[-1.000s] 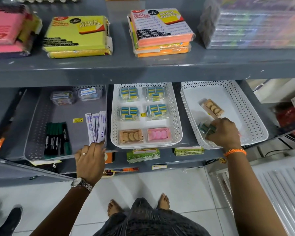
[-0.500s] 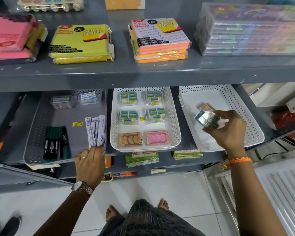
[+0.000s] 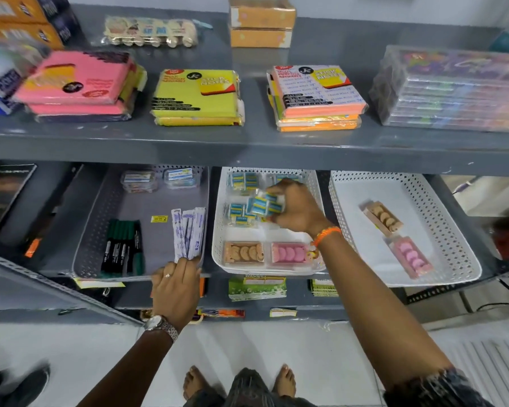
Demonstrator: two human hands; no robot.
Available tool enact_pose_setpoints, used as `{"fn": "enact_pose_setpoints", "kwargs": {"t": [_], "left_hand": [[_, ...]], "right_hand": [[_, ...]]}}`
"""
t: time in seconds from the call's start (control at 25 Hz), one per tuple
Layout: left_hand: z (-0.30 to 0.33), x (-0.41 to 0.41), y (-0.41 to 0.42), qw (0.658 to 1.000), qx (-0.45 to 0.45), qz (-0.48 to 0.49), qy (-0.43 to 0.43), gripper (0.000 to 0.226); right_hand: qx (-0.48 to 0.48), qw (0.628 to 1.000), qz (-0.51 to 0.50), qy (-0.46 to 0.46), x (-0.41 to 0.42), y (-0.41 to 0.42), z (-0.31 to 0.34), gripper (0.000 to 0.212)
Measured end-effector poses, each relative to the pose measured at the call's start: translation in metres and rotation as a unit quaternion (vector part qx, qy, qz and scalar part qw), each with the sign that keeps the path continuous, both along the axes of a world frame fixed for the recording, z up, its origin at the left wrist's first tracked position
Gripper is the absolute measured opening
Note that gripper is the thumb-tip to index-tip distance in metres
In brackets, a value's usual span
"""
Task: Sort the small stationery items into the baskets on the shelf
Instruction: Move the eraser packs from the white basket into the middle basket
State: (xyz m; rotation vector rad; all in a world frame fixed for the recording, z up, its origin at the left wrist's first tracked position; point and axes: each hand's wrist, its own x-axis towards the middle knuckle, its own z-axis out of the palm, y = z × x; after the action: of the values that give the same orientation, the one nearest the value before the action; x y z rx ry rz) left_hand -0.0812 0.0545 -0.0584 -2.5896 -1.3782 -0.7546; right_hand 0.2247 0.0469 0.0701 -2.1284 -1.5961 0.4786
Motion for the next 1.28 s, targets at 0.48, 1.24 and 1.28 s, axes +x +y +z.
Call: {"fn": "enact_pose_setpoints", "kwargs": {"t": [0.48, 1.24, 1.28], "left_hand": [[0.011, 0.0, -0.002, 0.998, -0.037, 0.012, 0.044, 0.022], [0.005, 0.016, -0.005, 0.994, -0.025, 0.102, -0.007, 0.017], [0.006, 0.017, -0.006, 0.994, -0.023, 0.105, -0.012, 0.017]], "right_hand": [[-0.113, 0.989, 0.066, -0.068, -0.036, 0.065, -0.048, 0.071], [-0.108, 0.939, -0.32, -0.067, 0.179, -0.117, -0.059, 0.051], [-0.126, 0.94, -0.308, -0.077, 0.182, -0.12, -0.064, 0.05]]}}
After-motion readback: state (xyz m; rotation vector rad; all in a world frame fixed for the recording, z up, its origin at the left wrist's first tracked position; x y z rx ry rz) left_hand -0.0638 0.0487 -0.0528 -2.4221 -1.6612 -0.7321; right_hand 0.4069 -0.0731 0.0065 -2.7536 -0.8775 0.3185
